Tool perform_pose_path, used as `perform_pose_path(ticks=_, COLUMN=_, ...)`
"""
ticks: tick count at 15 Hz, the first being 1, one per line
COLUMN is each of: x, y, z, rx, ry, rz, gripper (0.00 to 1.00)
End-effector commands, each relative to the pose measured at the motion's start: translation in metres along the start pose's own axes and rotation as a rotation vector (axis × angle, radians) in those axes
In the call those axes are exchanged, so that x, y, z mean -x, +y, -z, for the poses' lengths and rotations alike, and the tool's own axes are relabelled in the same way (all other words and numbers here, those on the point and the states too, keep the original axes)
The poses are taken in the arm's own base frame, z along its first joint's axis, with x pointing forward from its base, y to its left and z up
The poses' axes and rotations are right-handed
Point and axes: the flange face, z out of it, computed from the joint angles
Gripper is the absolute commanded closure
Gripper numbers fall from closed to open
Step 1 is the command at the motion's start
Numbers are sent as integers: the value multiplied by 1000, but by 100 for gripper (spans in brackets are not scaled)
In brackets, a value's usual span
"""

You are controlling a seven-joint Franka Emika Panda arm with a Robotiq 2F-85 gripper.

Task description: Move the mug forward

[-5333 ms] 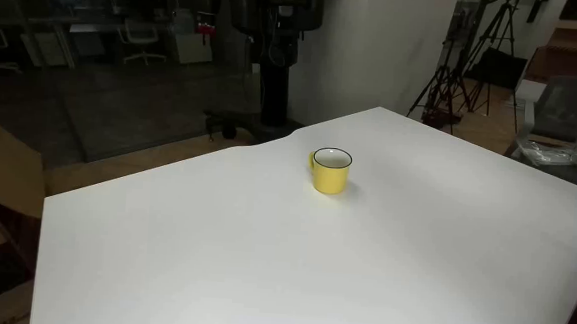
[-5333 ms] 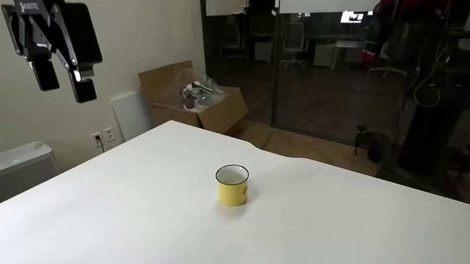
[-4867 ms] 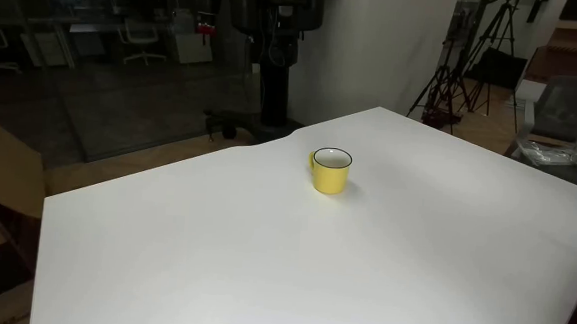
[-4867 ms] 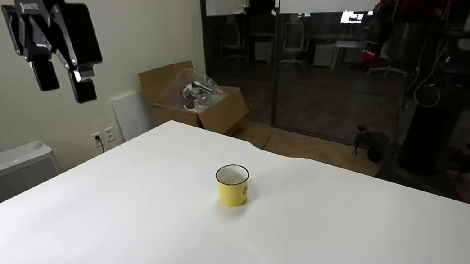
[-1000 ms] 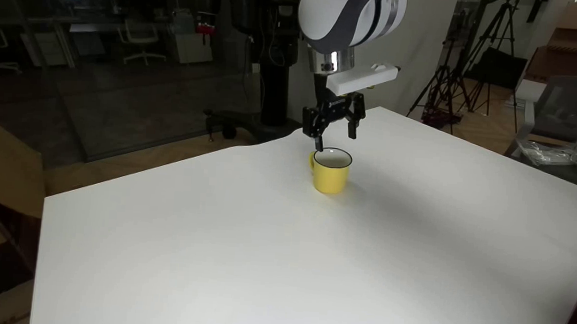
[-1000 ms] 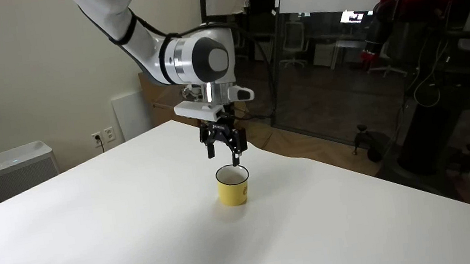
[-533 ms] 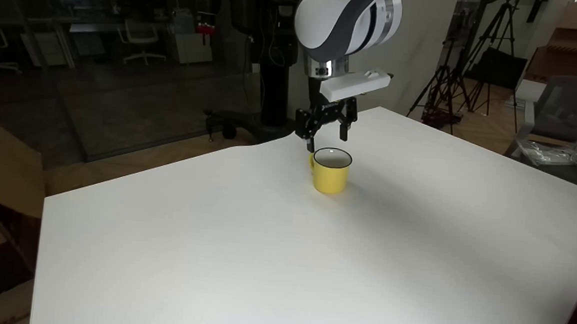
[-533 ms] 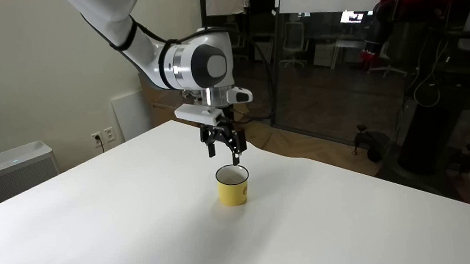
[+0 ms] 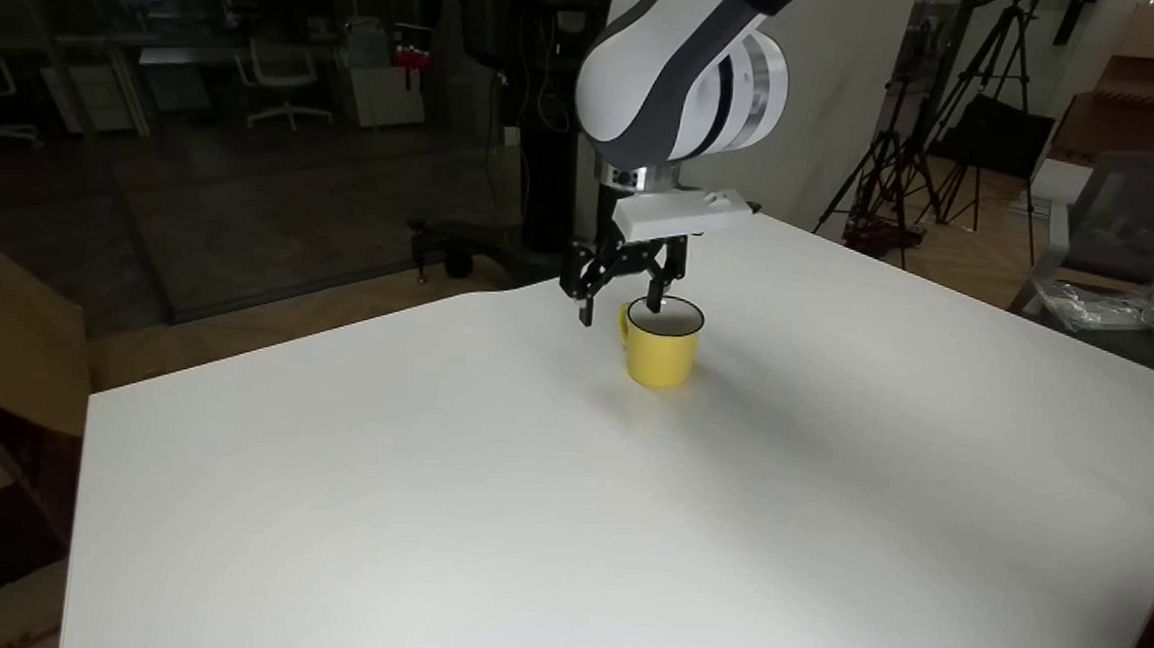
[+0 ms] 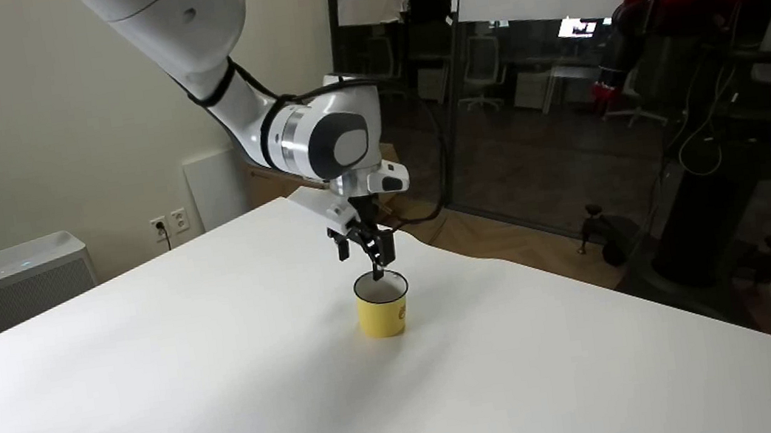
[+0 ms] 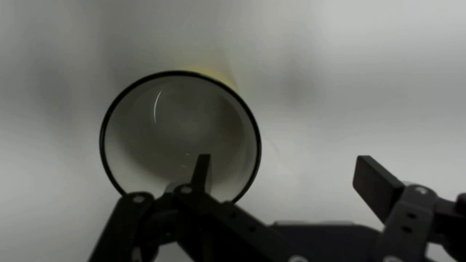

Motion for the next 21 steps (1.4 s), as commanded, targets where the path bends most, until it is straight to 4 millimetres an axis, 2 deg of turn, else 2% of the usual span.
perform_pose_path(ticks=1, x=1, y=-1, z=-7, rx=-45, ry=-19, rz=-43, gripper=0)
perform_pose_path(ticks=3, x=3, y=1, z=-12, rx=-59, ry=-36, rz=-58, gripper=0)
perform_pose_path(ticks=5, x=3, y=5, z=-17, rx=-66, ry=-51, rz=-77, gripper=27)
perform_pose_path(ticks=15, x=4, y=18, z=-21, rx=-14, ry=-118, rz=-66, gripper=95)
perform_pose_path(ticks=17, x=6, y=19, z=-22, rx=-12, ry=-161, rz=-42, gripper=100)
perform_pose_path(ticks=18, x=9, y=19, z=-24, rx=-19, ry=-131, rz=-59, gripper=89)
perform_pose_path(ticks=21, x=10, y=19, z=-24, rx=-18, ry=-149, rz=-44, gripper=89)
